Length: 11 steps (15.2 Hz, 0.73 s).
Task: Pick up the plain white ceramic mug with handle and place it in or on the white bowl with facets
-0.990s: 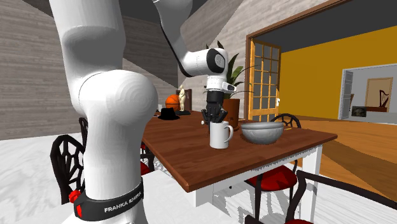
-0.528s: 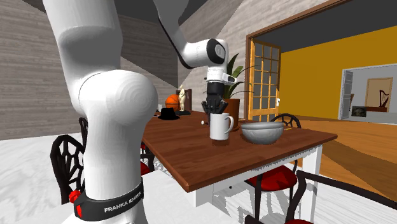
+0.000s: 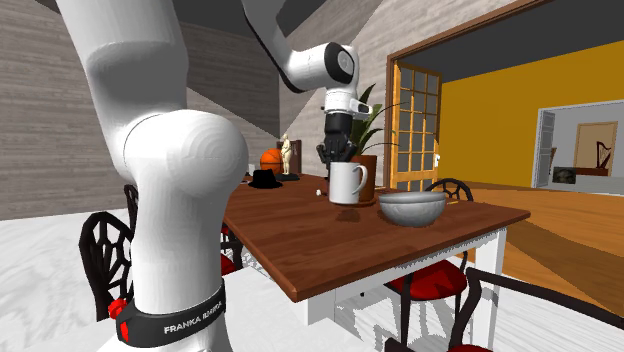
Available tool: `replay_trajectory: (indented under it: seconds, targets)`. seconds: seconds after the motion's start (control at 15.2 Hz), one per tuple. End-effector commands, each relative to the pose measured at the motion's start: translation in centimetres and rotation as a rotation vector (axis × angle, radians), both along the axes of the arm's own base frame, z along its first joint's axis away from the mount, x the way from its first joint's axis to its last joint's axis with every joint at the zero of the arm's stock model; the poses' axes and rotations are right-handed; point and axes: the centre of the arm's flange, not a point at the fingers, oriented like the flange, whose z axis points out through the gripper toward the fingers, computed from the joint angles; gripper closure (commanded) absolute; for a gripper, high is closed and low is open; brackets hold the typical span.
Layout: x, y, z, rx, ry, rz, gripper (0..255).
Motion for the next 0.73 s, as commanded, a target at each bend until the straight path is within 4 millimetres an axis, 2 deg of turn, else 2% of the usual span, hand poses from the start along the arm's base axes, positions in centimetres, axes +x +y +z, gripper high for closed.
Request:
replay_trajectory:
  seconds: [0.0,0.66]
  targets:
    - [0.1,0.0,1.1,0.000,0.000,0.000,255]
    - [0.1,0.0,6.3,0.000,0.000,0.000,255]
